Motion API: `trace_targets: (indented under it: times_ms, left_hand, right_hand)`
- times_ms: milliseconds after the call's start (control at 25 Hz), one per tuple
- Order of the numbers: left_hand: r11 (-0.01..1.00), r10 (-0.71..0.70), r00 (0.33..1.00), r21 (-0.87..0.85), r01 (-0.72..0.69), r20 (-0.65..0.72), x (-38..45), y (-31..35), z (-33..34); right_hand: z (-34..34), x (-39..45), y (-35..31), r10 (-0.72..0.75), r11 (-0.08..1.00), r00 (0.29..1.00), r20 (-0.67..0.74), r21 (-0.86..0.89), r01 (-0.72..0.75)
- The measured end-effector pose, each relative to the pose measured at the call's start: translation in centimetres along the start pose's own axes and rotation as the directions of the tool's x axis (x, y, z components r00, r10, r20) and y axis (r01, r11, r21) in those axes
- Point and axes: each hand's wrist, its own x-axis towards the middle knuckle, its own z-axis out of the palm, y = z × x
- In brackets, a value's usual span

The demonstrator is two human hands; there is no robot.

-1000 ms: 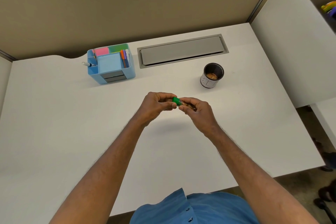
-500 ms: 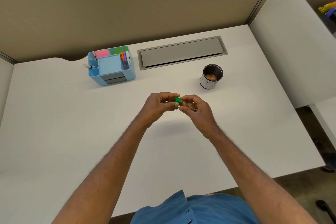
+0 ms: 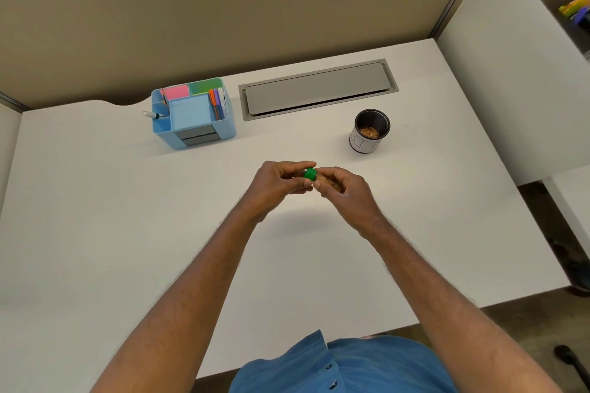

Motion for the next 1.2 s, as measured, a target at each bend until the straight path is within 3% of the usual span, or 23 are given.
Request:
trace_targets:
  times_ms: [280, 840, 1200]
  left_hand:
    - [0.999, -0.052, 0.998, 0.007, 0.052, -0.028, 0.2, 0.0, 0.4]
    - [0.997, 0.051, 0.992, 0.068, -0.044, -0.114, 0.1, -0.1, 1.1]
    - [0.999, 0.024, 0.998, 0.033, -0.022, -0.062, 0.1, 0.3, 1.1]
  right_hand:
    - [0.0, -0.2, 0.2, 0.007, 0.999, 0.999, -0.031, 0.045, -0.006]
    - [-0.3, 0.2, 0.2, 0.028, 0.985, 1.0, -0.007, 0.172, -0.026]
    - [-0.9, -0.1, 0.2, 0.033, 0.987, 0.999, 0.006, 0.156, -0.033]
